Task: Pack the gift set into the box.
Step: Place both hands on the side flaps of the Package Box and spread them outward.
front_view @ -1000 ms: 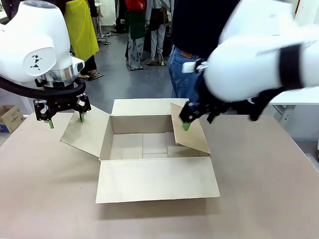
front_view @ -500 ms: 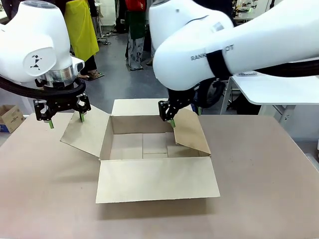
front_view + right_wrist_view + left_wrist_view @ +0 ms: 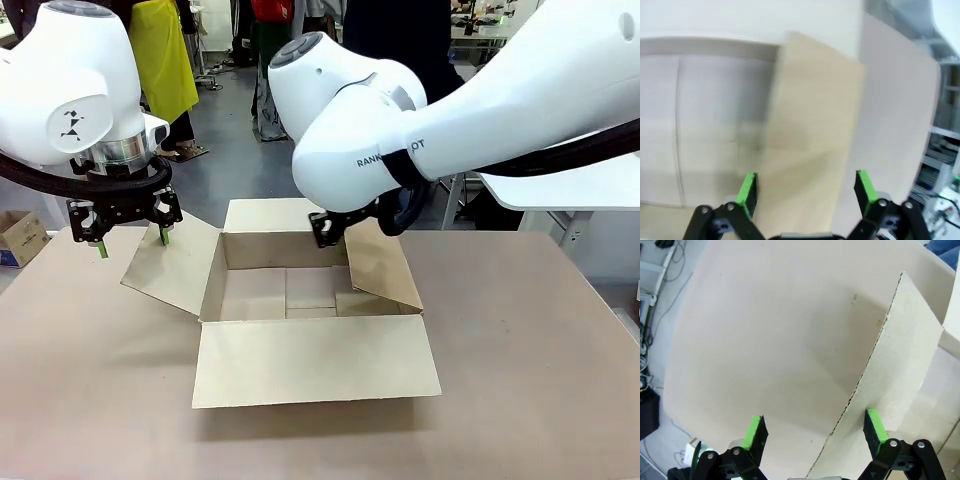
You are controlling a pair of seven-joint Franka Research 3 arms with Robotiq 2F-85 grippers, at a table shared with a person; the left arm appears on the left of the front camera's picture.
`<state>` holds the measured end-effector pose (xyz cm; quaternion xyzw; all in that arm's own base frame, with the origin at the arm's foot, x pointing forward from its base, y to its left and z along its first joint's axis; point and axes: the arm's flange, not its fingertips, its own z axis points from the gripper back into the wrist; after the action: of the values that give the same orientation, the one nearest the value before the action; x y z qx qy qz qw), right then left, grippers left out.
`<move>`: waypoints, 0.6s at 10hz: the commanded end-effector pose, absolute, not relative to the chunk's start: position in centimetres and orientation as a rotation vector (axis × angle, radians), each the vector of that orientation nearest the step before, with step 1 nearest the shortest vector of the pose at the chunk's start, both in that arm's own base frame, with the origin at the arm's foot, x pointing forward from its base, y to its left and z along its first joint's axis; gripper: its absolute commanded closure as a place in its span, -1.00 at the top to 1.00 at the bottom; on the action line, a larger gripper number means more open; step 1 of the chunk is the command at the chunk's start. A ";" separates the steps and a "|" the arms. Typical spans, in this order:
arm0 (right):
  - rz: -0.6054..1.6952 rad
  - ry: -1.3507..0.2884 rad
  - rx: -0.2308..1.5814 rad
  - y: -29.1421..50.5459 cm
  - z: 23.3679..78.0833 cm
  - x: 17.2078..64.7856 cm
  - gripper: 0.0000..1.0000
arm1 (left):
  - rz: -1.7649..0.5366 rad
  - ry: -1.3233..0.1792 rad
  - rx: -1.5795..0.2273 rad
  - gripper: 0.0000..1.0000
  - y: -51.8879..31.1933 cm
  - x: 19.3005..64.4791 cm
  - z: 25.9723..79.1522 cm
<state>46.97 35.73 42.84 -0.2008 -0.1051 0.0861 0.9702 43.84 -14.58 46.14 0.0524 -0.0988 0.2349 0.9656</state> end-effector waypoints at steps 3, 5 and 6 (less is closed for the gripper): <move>0.085 -0.206 -0.525 34.2 42.9 46.4 1.00 | 0.485 -0.209 0.123 1.00 -14.5 43.9 46.3; 0.016 -0.233 -0.514 32.1 44.7 45.4 1.00 | 0.485 -0.209 0.123 1.00 -14.5 43.9 46.3; -0.016 -0.225 -0.500 30.6 45.5 45.0 1.00 | 0.485 -0.209 0.123 1.00 -14.5 43.9 46.3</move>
<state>46.41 32.59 44.97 -0.2528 -0.1060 0.0261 0.9613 43.83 -14.59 46.16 0.0524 -0.0991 0.2347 0.9656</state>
